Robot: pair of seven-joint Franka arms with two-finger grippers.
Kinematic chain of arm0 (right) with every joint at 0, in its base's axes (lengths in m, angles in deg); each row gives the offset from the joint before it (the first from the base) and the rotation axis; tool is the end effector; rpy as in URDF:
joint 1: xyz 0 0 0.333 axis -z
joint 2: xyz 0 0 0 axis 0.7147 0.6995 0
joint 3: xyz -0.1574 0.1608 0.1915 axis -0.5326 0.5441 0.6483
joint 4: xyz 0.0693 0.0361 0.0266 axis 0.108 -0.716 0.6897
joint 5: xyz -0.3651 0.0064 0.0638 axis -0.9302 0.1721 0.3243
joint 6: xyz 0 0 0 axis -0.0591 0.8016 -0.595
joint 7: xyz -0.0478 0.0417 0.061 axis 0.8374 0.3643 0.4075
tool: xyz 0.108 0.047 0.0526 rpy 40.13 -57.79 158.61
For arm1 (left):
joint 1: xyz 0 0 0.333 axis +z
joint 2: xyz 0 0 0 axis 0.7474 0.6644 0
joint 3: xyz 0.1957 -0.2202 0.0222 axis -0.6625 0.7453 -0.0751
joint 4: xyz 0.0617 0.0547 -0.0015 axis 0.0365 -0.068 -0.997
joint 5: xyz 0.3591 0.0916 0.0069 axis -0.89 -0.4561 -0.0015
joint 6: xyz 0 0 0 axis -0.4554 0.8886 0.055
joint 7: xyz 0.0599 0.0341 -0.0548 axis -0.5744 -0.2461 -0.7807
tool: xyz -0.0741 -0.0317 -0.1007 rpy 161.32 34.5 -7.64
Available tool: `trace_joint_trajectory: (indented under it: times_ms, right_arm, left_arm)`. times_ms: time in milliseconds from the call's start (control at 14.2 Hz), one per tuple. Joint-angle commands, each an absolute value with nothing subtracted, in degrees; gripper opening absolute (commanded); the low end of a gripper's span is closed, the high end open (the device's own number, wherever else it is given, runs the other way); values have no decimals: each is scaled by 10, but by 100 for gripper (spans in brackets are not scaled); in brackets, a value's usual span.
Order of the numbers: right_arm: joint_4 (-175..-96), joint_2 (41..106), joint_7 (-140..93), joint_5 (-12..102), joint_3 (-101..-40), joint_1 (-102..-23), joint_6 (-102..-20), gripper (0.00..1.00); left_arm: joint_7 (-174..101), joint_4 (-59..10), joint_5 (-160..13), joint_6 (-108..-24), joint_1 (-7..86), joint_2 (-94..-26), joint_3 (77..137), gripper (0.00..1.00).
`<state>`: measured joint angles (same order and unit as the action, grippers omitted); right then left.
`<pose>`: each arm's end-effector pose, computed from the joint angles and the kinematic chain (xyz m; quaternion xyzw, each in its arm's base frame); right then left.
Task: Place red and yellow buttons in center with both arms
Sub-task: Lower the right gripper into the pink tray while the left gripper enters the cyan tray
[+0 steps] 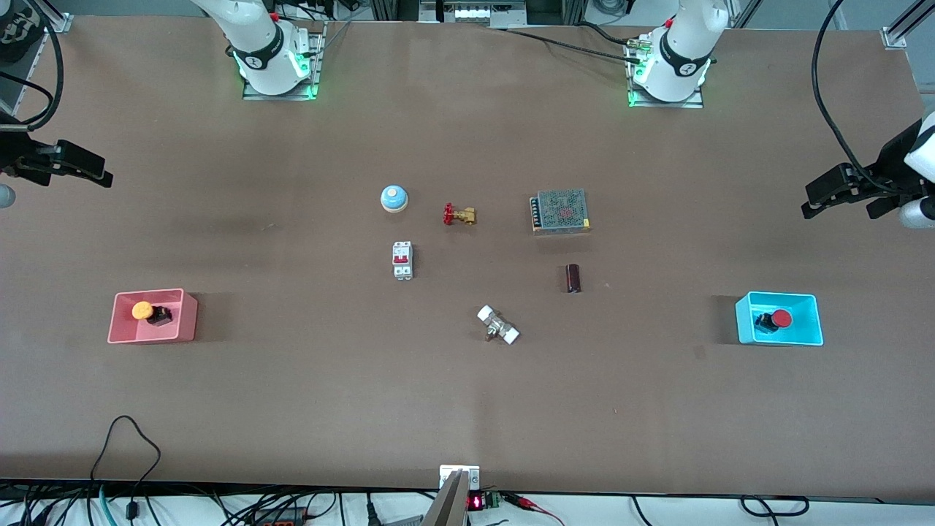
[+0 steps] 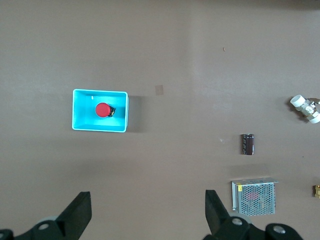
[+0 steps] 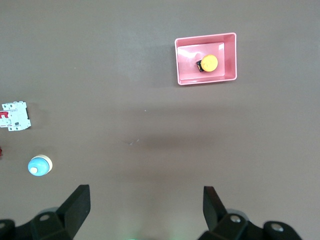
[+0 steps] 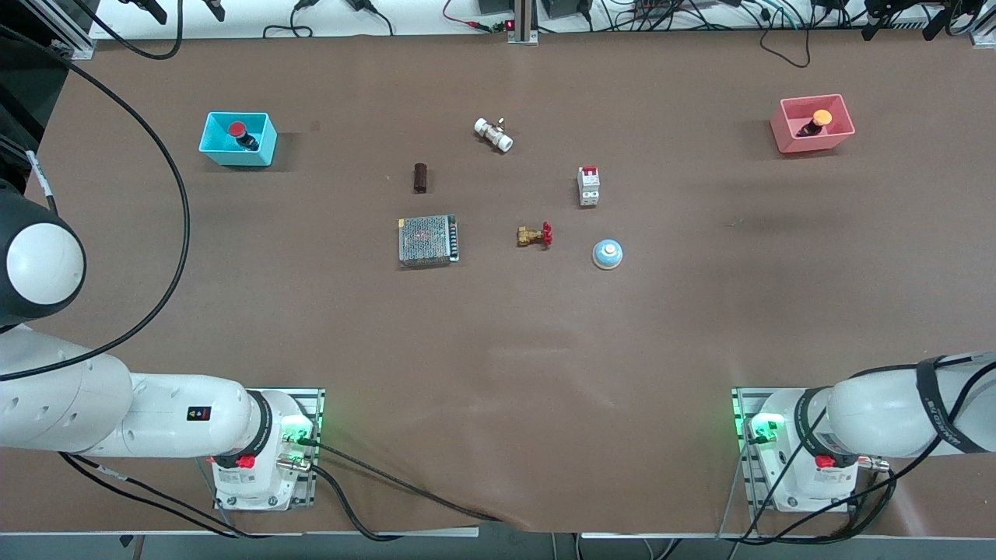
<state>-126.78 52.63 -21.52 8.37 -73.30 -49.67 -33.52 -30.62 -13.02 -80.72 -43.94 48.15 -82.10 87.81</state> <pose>0.5379 -0.0375 0.5518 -0.9990 0.0118 0.0441 0.0036 0.5600 0.0054 0.5677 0.9994 0.0143 0.0275 0.0141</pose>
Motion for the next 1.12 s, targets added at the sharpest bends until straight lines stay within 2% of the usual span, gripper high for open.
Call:
trace_joint_trajectory:
  times_ms: [0, 422, 703, 1055]
  right_arm:
    - [-1289, 503, -215, 75, -726, -490, -332, 100]
    - [-1288, 532, -216, 73, -726, -479, -335, 100]
    - [-1284, 616, -225, 75, -726, -435, -416, 100]
    - [-1282, 722, -263, 77, -726, -417, -537, 100]
  left_arm:
    - [-290, -142, -793, -436, 478, -835, 870, 100]
    - [-280, -148, -795, -444, 489, -825, 869, 100]
    - [-214, -151, -795, -486, 529, -773, 868, 100]
    - [-160, -150, -797, -579, 573, -665, 868, 100]
